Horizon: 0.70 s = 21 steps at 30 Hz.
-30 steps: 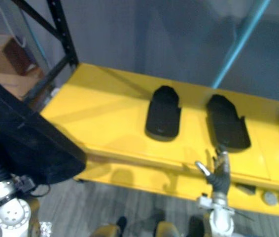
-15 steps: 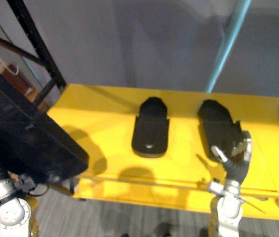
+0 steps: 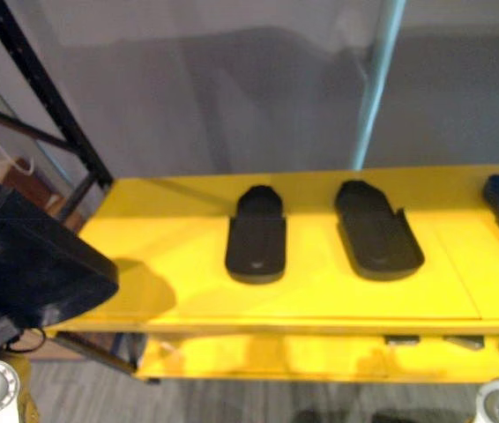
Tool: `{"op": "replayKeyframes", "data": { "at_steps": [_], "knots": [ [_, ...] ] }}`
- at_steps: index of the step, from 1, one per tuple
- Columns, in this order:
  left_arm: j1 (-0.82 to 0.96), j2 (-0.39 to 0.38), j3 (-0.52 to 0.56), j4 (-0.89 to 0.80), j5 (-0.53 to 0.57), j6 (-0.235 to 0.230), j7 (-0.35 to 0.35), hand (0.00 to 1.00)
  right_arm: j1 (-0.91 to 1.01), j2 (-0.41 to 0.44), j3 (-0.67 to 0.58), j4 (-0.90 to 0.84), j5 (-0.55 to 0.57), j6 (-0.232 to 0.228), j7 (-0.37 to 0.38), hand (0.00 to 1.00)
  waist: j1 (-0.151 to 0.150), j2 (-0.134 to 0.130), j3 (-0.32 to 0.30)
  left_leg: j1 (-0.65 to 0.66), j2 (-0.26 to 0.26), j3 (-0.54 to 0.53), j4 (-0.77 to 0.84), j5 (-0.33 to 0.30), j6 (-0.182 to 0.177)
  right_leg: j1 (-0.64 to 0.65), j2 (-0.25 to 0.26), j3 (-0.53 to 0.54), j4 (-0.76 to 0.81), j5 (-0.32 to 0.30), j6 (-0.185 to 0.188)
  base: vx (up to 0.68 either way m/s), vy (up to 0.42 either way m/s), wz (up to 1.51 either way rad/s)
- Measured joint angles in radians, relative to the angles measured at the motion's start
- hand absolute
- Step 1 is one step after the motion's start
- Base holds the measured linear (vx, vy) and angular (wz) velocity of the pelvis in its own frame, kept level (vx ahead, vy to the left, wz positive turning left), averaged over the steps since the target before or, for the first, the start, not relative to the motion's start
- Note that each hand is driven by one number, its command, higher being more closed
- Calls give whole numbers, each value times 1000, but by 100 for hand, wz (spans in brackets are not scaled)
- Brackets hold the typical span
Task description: Walk over and take plastic housings, then place them on the shelf
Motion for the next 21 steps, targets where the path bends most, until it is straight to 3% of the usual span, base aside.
{"op": "replayKeyframes", "data": {
  "at_steps": [4, 6, 8, 10, 11, 13, 17, 21],
  "knots": [
    [6, 0, -6, -1, -3, 8, -23, 100, 95, 127, 86, 101, 71, 59, 67, 0, -1, -1, -1, 4, 33, 124, 3, -5, 4, -1, 0, -1, 6, -1, 1, -2, -3, -5],
    [15, 1, -8, -1, -2, 36, -29, 100, 119, 155, 162, 220, 180, 102, 175, 0, 3, -4, -1, 9, 36, 146, 15, -10, -2, -2, -1, -1, 15, -3, 2, -10, 14, -14],
    [15, 4, -11, 3, -6, 78, -36, 100, 117, 153, 215, 374, 260, 120, 270, 0, 6, -8, -4, 11, 37, 150, 19, -15, -2, 0, -2, -4, 19, -6, 2, -7, 1, -5],
    [13, 47, -39, 64, -36, 143, -60, 100, 113, 152, 248, 544, 340, 145, 424, 0, 14, -7, -5, 10, 43, 166, 19, -22, -3, 2, -3, -13, 19, -6, 2, 4, -15, 8],
    [11, 65, -49, 92, -38, 163, -63, 100, 112, 152, 257, 585, 355, 149, 456, 0, 15, -7, -5, 10, 46, 174, 19, -22, -3, 3, -4, -16, 19, -6, 1, 15, -24, 17],
    [-10, 124, -87, 194, -46, 246, -93, 100, 112, 148, 293, 704, 370, 187, 556, 0, 16, -2, -4, 9, 56, 202, 22, -18, -8, 9, -7, -37, 17, -6, 1, 18, -13, 19],
    [-88, 204, -119, 369, -82, 332, -133, 100, 95, 109, 355, 867, 406, 238, 685, 0, 34, -6, -9, 20, 55, 202, 3, -13, -16, 18, -7, -40, 6, -7, 1, 12, -4, 4],
    [-197, 339, -129, 611, -88, 424, -228, 100, 61, 39, 358, 1020, 466, 352, 853, 0, 36, -18, -16, 24, 50, 187, -33, 23, -27, 20, -9, -61, -9, -7, 1, 48, -13, 14]
  ]
}}
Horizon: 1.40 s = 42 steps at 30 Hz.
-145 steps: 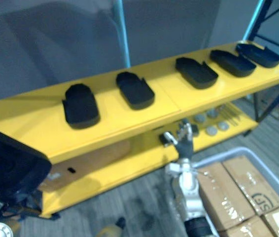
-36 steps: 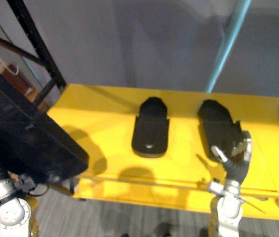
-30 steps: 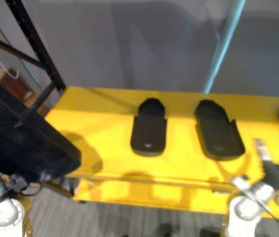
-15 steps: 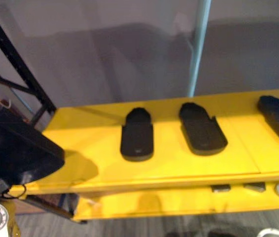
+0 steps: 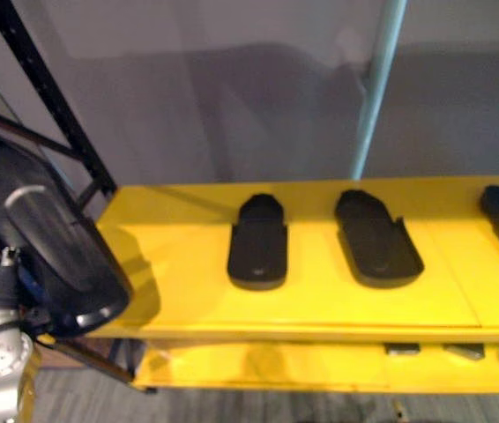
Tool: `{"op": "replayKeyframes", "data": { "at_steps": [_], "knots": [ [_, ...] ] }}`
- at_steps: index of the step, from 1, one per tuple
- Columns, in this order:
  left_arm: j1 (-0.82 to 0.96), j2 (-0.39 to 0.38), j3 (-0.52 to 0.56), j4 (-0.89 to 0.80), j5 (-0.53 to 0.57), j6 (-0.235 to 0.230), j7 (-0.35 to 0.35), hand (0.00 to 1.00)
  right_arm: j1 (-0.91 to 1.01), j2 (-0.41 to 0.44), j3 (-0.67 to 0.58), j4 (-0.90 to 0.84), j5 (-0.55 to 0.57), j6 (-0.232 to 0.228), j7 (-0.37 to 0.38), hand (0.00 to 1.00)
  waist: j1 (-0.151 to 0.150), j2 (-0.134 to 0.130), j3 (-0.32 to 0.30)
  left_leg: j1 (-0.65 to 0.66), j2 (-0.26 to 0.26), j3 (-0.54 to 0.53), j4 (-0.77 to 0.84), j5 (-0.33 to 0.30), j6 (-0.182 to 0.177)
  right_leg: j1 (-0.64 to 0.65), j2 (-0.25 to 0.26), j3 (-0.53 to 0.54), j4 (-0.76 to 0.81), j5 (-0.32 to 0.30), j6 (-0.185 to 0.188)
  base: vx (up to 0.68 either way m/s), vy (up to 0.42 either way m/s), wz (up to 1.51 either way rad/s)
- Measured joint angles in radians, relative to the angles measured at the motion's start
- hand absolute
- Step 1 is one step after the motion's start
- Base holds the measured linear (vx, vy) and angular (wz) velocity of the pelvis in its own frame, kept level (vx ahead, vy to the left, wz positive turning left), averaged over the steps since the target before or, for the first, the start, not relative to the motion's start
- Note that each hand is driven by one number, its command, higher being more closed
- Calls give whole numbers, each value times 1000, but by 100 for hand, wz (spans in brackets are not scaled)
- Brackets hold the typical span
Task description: Walk over and take plastic housings, then place them on the shelf
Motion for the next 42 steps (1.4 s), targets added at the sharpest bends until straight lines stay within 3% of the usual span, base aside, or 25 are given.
{"op": "replayKeyframes", "data": {
  "at_steps": [2, 9, 15, 19, 25, 30, 35, 42],
  "knots": [
    [-72, 92, -21, 159, -25, 44, -79, 100, -11, -45, -20, 109, 9, 82, 112, 0, 8, -1, 2, 18, 0, -1, -9, 6, -2, 15, 2, -3, -11, 0, 0, 70, -1, 5],
    [-247, 246, -123, 441, -9, 89, -273, 100, -47, -109, -102, 243, 13, 216, 265, 0, 16, 10, 7, 32, 1, -2, -10, 11, -7, 28, 5, -3, -10, 0, 0, -6, -6, 0],
    [-341, 308, -207, 523, 64, 91, -404, 100, -48, -117, -130, 274, 12, 272, 304, 0, 12, 22, 19, 49, -1, 1, -56, 45, -5, 12, 7, -3, 2, 0, -1, -63, -23, -1],
    [-376, 332, -275, 563, 109, 90, -475, 100, -46, -120, -156, 281, 12, 275, 310, 0, -7, 19, 20, 51, 0, 3, -56, 46, -5, 12, 9, -2, -2, 0, 0, -19, -9, -1],
    [-437, 333, -333, 606, 173, 98, -554, 100, -47, -120, -167, 281, 12, 274, 310, 0, -12, 13, 36, 55, 3, 26, -56, 42, -11, 13, 14, 18, -13, 9, 1, 21, -7, -9],
    [-448, 332, -371, 632, 212, 99, -550, 100, -48, -121, -166, 280, 5, 271, 310, 0, -35, 15, 44, 65, 3, 55, -56, 37, -18, 14, 14, 34, -14, 10, 1, 34, 13, -13],
    [-458, 329, -381, 636, 260, 89, -473, 100, -45, -121, -164, 280, 3, 270, 306, 0, -44, 22, 50, 72, 6, 78, -56, 35, -21, 11, 19, 57, -14, 14, 1, 9, 2, -13],
    [-457, 306, -378, 654, 285, 94, -432, 100, -43, -132, -141, 258, -9, 270, 306, 0, -54, 15, 81, 75, 15, 107, -56, 31, -21, -2, 30, 79, -14, 21, -2, -32, -10, -10]
  ]
}}
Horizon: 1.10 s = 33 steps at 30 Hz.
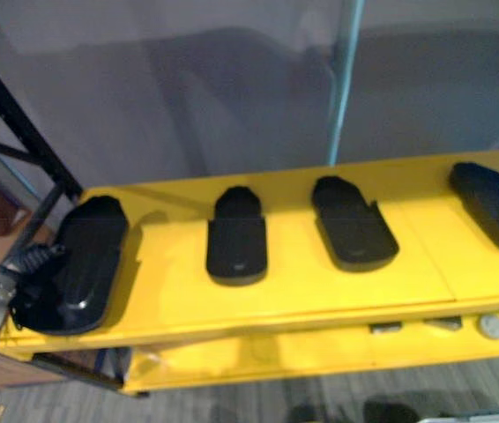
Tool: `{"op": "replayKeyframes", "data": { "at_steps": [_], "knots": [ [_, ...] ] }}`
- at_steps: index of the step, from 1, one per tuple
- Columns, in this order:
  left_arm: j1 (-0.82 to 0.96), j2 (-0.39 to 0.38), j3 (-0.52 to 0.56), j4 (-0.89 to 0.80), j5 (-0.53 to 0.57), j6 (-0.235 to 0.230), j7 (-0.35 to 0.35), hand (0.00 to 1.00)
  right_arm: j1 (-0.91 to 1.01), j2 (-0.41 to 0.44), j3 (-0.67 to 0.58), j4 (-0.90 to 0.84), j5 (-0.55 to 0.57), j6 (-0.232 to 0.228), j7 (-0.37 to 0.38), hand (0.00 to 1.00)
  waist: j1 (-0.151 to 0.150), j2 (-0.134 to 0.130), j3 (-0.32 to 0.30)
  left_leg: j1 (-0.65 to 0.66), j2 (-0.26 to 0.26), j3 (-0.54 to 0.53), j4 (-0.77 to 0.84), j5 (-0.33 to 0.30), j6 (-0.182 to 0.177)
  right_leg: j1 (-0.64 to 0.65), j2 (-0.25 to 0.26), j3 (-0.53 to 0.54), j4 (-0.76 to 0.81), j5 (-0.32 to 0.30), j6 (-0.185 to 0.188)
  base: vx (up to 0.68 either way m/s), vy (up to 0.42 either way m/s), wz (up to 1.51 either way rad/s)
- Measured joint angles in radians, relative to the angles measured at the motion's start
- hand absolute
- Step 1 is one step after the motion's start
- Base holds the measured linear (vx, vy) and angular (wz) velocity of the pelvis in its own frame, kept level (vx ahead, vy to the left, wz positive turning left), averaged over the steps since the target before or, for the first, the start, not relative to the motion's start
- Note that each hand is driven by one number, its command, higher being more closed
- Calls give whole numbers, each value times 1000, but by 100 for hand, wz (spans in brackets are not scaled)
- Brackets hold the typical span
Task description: Walk over and take plastic housings, then place them on the shelf
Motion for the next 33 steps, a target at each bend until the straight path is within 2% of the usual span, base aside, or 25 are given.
{"op": "replayKeyframes", "data": {
  "at_steps": [8, 11, 20, 21, 27, 29, 33],
  "knots": [
    [1, -35, 14, 32, -1, 6, 14, 100, 7, -17, 23, -8, -29, -10, 1, 0, -8, 12, 12, -9, 8, 28, 0, -3, -5, -19, 9, 20, 0, 7, 1, 26, 0, -10],
    [4, -61, 53, 31, -8, 6, 26, 100, 7, -27, 25, -8, -30, -16, 2, 0, -10, 19, 16, -7, 12, 32, 1, -6, -8, -20, 13, 25, 2, 7, 1, 18, -6, -5],
    [44, -78, 80, 30, -8, 7, 124, 100, 8, -81, 36, -62, -69, -18, 12, 0, -15, 26, 43, -16, 14, 55, 21, -15, -14, -54, 13, 36, 42, -2, -3, -32, -7, -6],
    [45, -78, 83, 30, -8, 8, 128, 0, 13, -86, 37, -76, -72, -20, 21, 0, -16, 28, 45, -28, 15, 58, 23, -14, -14, -70, 14, 37, 50, -5, -3, -37, -17, -6],
    [41, -78, 107, 27, -8, 32, 168, 0, 11, -90, 45, -94, -76, -42, 27, 0, -30, 27, 65, -52, 15, 62, 27, -14, -13, -102, 14, 39, 74, -14, -2, 6, 0, 0],
    [34, -78, 117, 25, -8, 39, 204, 0, 15, -90, 45, -97, -77, -47, 26, 0, -32, 25, 67, -64, 16, 63, 34, -14, -14, -111, 14, 38, 76, -14, -1, 46, 6, 0],
    [-2, -78, 131, 9, -8, 39, 343, 0, 15, -86, 62, -98, -77, -72, 23, 0, -31, 26, 69, -63, 19, 73, 42, -16, -16, -110, 14, 31, 82, -14, -1, 34, 6, 0]
  ]
}}
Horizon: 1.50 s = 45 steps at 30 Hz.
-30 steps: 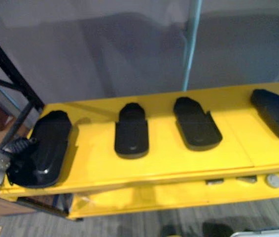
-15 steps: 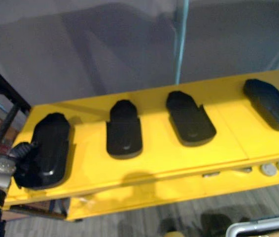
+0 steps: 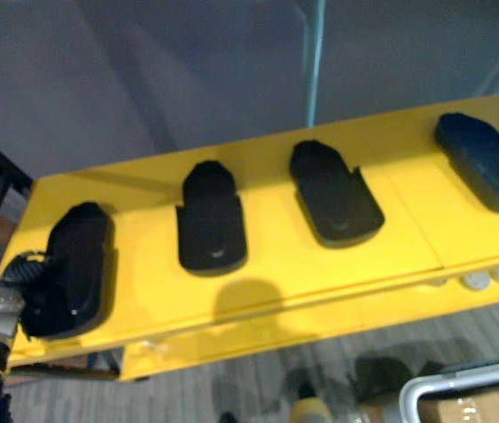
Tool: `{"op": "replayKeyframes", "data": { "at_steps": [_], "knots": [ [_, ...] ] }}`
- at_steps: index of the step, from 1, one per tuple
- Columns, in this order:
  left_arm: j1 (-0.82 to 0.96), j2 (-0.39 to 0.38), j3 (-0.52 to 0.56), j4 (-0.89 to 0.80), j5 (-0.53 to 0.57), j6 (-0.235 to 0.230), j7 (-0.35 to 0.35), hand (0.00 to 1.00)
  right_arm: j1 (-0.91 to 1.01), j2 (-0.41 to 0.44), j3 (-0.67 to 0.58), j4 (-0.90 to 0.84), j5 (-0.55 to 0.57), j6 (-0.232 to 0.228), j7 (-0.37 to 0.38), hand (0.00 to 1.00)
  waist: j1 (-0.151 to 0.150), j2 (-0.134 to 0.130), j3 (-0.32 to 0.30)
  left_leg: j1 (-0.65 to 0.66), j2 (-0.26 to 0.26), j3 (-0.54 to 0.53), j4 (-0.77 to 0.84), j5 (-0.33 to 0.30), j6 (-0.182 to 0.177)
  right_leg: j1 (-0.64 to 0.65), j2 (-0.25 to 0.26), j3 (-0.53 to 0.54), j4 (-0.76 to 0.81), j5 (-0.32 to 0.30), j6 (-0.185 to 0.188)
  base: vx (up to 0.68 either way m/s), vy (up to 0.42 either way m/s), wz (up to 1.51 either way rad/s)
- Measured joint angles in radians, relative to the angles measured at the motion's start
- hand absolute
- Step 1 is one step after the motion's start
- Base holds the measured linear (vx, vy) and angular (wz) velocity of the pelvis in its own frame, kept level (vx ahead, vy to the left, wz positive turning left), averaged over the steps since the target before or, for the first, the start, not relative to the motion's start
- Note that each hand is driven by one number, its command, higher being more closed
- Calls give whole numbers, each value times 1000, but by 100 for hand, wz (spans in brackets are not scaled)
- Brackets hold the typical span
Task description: Walk over and take plastic housings, then place them on the shelf
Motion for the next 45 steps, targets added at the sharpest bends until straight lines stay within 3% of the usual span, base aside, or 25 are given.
{"op": "replayKeyframes", "data": {
  "at_steps": [3, 7, 10, 11, 14, 18, 19, 23, 27, 28, 30, 34, 37, 38, 43, 44, 45],
  "knots": [
    [-16, 0, 43, -33, 1, -8, 124, 0, -1, 4, 18, -13, -2, -22, -2, 0, 0, 1, 1, 1, 1, 8, 15, -4, -6, 2, -2, -2, 12, -2, 1, 4, 1, -2],
    [-42, 0, 73, -94, 1, -57, 294, 0, -2, 14, 31, -19, -20, -46, -6, 0, -1, 8, 4, 2, 0, 1, 14, -4, -6, 2, -6, -16, 22, -10, -1, -41, -16, 8],
    [-57, 0, 84, -159, -34, -137, 426, 0, 2, 32, 31, -19, -20, -54, -26, 0, 0, 8, 4, 2, 0, -19, 14, -1, -1, 10, -10, -42, 30, -18, -5, -44, -29, 20],
    [-61, 0, 109, -204, -56, -187, 470, 0, 3, 46, 31, -19, -20, -56, -29, 0, -1, 9, 4, 3, -1, -32, 14, 2, 3, 19, -12, -56, 29, -19, -5, -33, -30, 24],
    [-73, 0, 115, -251, -91, -275, 504, 0, 9, 63, 31, -19, -20, -61, -44, 0, 4, 13, -3, 4, -4, -49, 11, 7, 6, 30, -17, -74, 25, -20, -5, -18, -14, 23],
    [-34, 0, 114, -439, -151, -406, 513, 0, 8, 99, 31, -16, -19, -61, -49, 0, 19, 9, -12, 17, -6, -85, 5, 10, 9, 70, -20, -107, 0, -19, -5, 19, -16, 21],
    [5, -5, 115, -531, -186, -438, 481, 100, 10, 105, 30, -14, -19, -61, -49, 0, 24, 5, -22, 19, -7, -99, 1, 10, 9, 83, -21, -116, -12, -18, -4, 46, -16, 19],
    [184, -57, 136, -797, -153, -440, 328, 100, 3, 133, 24, 0, -17, -60, -64, 0, 49, -5, -66, 21, -11, -127, -8, 10, 9, 113, -24, -144, -46, -16, -3, 72, -3, 20],
    [328, -88, 141, -876, -155, -407, 179, 100, -10, 143, 28, 26, -16, -60, -71, 0, 81, -20, -77, 36, -15, -157, -18, 11, 10, 149, -26, -173, -70, -15, -3, 43, 2, 25],
    [374, -109, 144, -900, -155, -402, 138, 100, -12, 143, 31, 34, -16, -58, -72, 0, 103, -23, -87, 36, -18, -164, -23, 13, 13, 154, -29, -182, -76, -15, -2, 13, 10, 28],
    [442, -139, 144, -943, -160, -398, 58, 100, -20, 142, 41, 37, -16, -58, -79, 0, 109, -33, -91, 34, -25, -183, -24, 16, 18, 163, -36, -207, -83, -15, -2, 0, 18, 30],
    [568, -205, 141, -1029, -249, -381, -170, 100, -72, 142, 48, 79, -8, -58, -93, 0, 139, -49, -93, 33, -41, -218, -29, 22, 27, 182, -49, -233, -96, -14, 0, -16, 21, 21],
    [621, -220, 134, -1067, -320, -333, -341, 100, -104, 135, 48, 105, -8, -58, -92, 0, 148, -51, -90, 31, -54, -237, -42, 34, 38, 186, -60, -254, -101, -11, 5, -25, 42, 28],
    [673, -252, 131, -1071, -502, -251, -535, 100, -172, 118, 38, 144, -7, -49, -91, 0, 164, -71, -74, 17, -80, -270, -44, 41, 49, 198, -74, -287, -118, -6, 15, -10, 77, 37],
    [674, -252, 127, -1072, -503, -243, -548, 100, -198, 118, 37, 154, -7, -49, -91, 0, 162, -80, -67, 18, -80, -279, -49, 41, 49, 210, -73, -300, -129, -6, 14, 9, 5, 13],
    [688, -252, 117, -1074, -524, -219, -581, 100, -199, 116, 35, 160, -3, -47, -91, 0, 162, -81, -67, 18, -81, -286, -49, 41, 49, 215, -73, -307, -131, -6, 14, 12, -8, 11],
    [712, -252, 101, -1082, -547, -165, -609, 100, -205, 110, 28, 168, 13, -36, -89, 0, 165, -79, -66, 18, -82, -288, -50, 41, 49, 216, -73, -310, -132, -6, 13, 17, -4, 10]
  ]
}}
